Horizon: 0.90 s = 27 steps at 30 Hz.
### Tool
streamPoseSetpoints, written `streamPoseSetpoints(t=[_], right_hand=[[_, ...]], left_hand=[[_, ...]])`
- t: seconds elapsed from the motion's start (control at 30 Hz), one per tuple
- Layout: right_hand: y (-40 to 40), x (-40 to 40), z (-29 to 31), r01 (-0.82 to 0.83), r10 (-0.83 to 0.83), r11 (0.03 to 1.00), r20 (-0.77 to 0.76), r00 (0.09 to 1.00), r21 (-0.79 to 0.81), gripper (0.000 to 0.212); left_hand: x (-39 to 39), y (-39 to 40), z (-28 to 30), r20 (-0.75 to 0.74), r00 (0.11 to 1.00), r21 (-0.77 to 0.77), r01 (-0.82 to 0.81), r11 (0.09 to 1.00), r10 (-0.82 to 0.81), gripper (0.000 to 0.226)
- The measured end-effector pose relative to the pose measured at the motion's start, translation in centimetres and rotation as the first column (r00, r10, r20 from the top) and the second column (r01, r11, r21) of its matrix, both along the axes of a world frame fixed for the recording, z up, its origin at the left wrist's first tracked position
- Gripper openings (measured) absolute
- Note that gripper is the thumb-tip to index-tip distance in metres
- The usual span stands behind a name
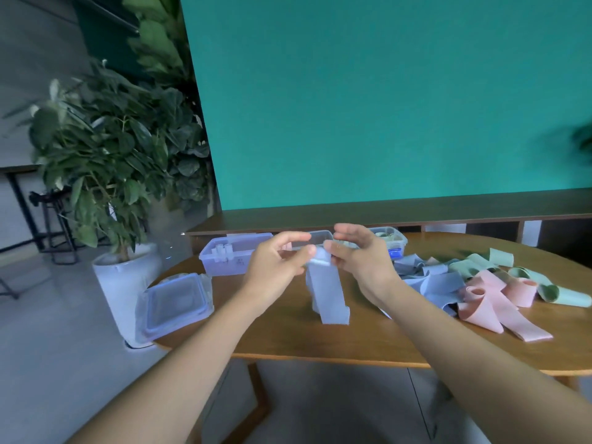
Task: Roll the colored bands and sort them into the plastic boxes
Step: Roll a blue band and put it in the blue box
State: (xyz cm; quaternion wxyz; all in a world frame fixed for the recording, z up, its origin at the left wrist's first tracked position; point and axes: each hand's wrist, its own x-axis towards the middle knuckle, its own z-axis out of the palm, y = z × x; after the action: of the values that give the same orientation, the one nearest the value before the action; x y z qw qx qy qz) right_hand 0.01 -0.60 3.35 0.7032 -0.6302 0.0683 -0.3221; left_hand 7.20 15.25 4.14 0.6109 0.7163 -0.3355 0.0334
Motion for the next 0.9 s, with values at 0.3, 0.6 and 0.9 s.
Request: streamPoseSetpoints(t=[0.3, 0.6, 0.9], right_hand=[[1.3, -0.6, 2.6, -0.104, 0.102, 0.994, 0.066, 0.993, 0.024, 0.005], [2.3, -4.4, 7.1, -0.106, 0.147, 0.957, 0.139, 0.979, -0.27, 0.023], [1.5, -3.7, 7.7, -0.115, 0.142, 0.938, 0.061, 0.988, -0.329, 0.019]], left_hand=[[-1.7, 2.0, 2.1, 0.105, 0.994, -0.086, 0.024, 0.996, -0.015, 0.021], [-3.9, 2.8, 6.9, 0.141, 0.99, -0.173, 0.017, 0.985, 0.008, 0.01], [-3.2, 3.7, 7.4, 0.078, 0.995, -0.081, 0.07, 0.994, -0.063, 0.015]])
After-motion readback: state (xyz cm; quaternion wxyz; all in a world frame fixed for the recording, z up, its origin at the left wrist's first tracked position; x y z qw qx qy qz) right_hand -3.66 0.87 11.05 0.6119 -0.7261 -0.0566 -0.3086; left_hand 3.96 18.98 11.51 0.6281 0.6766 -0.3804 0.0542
